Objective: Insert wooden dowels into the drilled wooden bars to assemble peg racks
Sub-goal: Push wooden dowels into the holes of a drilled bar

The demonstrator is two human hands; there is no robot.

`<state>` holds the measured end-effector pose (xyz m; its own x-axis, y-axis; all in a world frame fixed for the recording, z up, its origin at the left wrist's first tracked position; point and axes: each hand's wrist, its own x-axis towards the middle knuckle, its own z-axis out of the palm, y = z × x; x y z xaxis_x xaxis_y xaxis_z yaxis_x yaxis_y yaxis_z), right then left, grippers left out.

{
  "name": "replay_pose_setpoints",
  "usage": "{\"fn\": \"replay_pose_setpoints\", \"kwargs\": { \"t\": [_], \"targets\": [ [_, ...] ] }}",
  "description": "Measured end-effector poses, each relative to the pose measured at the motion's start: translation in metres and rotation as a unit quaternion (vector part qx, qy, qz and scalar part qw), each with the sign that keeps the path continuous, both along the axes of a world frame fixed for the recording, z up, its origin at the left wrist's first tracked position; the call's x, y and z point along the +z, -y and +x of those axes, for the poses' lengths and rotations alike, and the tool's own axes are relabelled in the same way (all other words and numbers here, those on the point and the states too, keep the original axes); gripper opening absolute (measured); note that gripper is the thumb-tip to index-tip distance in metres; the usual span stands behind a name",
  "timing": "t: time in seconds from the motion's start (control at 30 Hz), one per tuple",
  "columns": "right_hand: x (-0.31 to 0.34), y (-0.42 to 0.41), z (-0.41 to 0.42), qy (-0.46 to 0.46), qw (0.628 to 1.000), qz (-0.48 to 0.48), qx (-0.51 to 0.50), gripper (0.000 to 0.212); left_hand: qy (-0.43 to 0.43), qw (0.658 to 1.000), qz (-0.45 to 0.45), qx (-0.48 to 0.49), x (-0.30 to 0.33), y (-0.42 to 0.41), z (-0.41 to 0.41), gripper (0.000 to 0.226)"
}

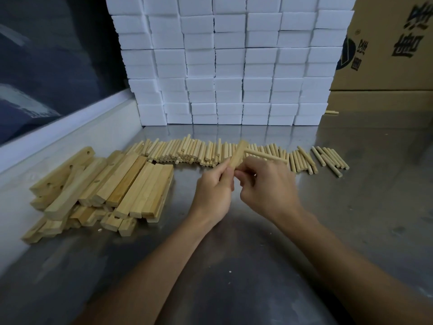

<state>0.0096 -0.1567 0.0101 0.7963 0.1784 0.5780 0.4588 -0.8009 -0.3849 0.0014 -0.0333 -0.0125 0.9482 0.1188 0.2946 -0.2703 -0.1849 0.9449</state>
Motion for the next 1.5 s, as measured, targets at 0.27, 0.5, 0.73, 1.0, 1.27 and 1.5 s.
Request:
{"fn": "replay_pose_setpoints", "kwargs": {
  "t": [0.27,0.5,0.73,1.0,1.27,1.5],
  "targets": [
    [0.004,0.0,0.006,-0.208,0.946,0.243,0.052,0.022,-0.079,0.996,-0.026,-0.007,-0.004,-0.007,0.001,0.034],
    [0.014,0.011,0.015,-0.371,0.762,0.513,0.134,0.018,-0.136,0.984,-0.117,0.013,-0.003,-0.014,0.008,0.033],
    [0.015,0.026,0.023,-0.45,0.532,0.692,0.189,0.024,-0.159,0.967,-0.197,0.009,0.003,-0.015,0.008,0.025],
    [-0.011,0.047,0.04,-0.294,0.879,0.372,-0.049,0.019,-0.191,0.931,-0.311,0.033,0.006,-0.023,0.01,0.026],
    [-0.036,0.073,0.07,-0.137,0.959,0.042,-0.246,0.027,-0.219,0.897,-0.384,0.032,0.006,-0.023,0.013,0.032],
    [-0.037,0.073,0.08,-0.118,0.959,-0.002,-0.259,0.036,-0.23,0.893,-0.387,0.022,0.007,-0.023,0.012,0.033]
  ]
}}
